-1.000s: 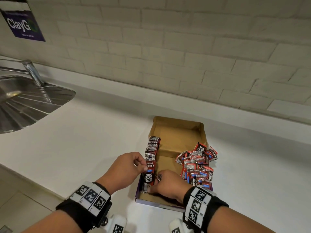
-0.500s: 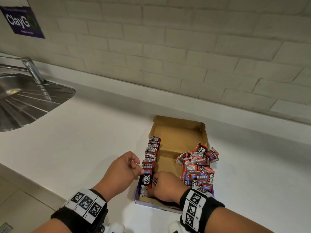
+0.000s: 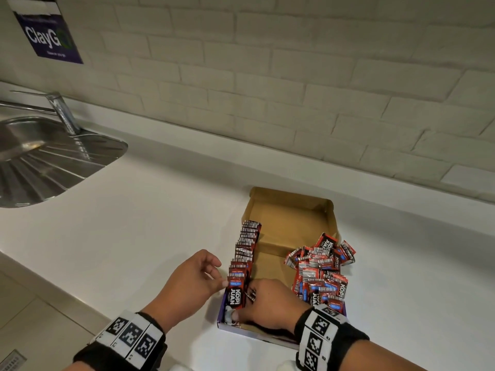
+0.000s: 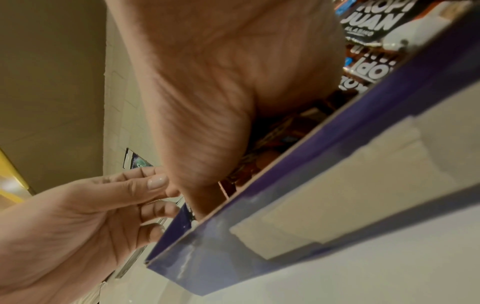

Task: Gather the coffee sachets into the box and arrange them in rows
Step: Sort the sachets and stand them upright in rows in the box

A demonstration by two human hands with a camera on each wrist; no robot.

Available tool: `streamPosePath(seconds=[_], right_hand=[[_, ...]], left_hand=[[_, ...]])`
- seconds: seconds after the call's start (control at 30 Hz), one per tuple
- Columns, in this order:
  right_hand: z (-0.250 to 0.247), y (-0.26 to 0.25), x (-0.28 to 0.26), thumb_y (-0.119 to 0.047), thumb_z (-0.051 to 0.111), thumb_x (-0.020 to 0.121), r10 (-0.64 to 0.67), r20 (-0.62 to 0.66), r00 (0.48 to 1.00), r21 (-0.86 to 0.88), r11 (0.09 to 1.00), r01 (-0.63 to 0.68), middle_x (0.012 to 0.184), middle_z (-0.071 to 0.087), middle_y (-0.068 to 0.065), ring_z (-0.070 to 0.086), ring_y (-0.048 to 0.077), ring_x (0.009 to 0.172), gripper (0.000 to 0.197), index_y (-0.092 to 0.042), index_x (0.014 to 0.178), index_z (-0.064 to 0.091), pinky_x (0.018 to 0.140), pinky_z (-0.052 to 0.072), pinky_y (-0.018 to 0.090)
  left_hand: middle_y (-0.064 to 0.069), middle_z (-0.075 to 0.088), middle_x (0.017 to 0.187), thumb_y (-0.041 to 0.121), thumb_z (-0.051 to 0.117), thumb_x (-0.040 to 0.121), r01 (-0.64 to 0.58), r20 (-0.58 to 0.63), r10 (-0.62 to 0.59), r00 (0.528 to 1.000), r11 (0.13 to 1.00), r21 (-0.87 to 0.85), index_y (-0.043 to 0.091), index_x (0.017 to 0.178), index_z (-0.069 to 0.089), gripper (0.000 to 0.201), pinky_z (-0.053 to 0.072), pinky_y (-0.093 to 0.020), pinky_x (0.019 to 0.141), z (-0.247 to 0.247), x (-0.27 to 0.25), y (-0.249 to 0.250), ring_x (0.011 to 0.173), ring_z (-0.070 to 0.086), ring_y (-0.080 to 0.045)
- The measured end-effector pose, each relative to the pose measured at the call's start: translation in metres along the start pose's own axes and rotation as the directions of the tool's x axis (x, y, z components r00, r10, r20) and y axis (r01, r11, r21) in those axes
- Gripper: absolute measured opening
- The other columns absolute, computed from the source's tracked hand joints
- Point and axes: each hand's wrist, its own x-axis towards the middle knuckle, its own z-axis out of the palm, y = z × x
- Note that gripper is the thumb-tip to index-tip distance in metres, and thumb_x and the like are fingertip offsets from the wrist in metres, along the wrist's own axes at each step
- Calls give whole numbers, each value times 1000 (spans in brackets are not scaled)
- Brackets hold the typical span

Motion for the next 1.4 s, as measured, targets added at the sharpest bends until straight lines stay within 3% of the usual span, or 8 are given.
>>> streamPosePath(seconds=[0.17,0.3,0.4,0.53,0.77,0.97,1.1,1.4], right_hand=[[-3,1,-9,-55,79,76,-20,-2,1000,-16,1000,20,119,65,-8,57,9,97,64,-28,130,59,79,46,24],[-5,2,-12,-52,78,78,-38,-5,999,-85,996,37,127,62,-1,60,16,104,75,-19,136,45,73,46,23],[-4,-3,-16,-49,73,83,-86,11,996,-104,991,87,122,63,0,62,17,101,71,-18,139,41,62,39,18],[-4,-8,-16,-47,70,87,-135,40,990,-120,983,139,127,65,4,65,21,112,74,-22,147,35,78,46,24],[-1,-7,-7,-47,68,84,-140,48,989,-180,973,146,123,66,7,66,25,109,74,-23,146,34,88,55,33],[7,-3,-1,-45,53,94,-138,-46,989,-234,965,123,115,68,12,68,30,102,50,-17,133,41,72,48,32],[13,-3,3,-41,49,97,-137,-109,985,-236,966,108,111,69,14,68,32,99,41,-16,129,43,69,45,32],[16,-2,7,-42,53,93,-101,-187,977,-159,985,71,114,69,8,69,28,101,51,-18,136,38,69,43,29]], left_hand=[[14,63,118,28,82,82,31,152,-45,987,995,95,32,131,53,57,50,-16,77,5,-8,-3,92,66,-5],[19,62,126,32,71,89,-11,266,-45,963,979,202,36,153,34,74,52,-21,87,10,-12,-3,97,64,-1],[14,69,109,24,60,94,-85,297,11,955,967,240,49,147,34,64,52,-15,81,11,-16,4,90,65,0],[18,67,101,16,60,89,-144,323,49,945,949,280,50,148,28,76,42,-3,70,14,-19,14,85,61,5],[17,62,86,18,54,88,-186,300,84,950,925,331,50,151,15,82,42,-8,64,21,-21,12,71,57,5],[8,71,109,25,51,95,-174,224,92,970,908,382,47,155,14,74,49,-23,80,25,-12,5,92,64,-11],[7,71,115,30,50,100,-170,182,105,978,904,392,40,154,25,60,46,-20,82,27,-8,3,101,65,-14],[11,70,121,31,54,98,-165,163,107,981,901,402,43,151,32,58,48,-23,91,31,0,0,109,64,-12]])
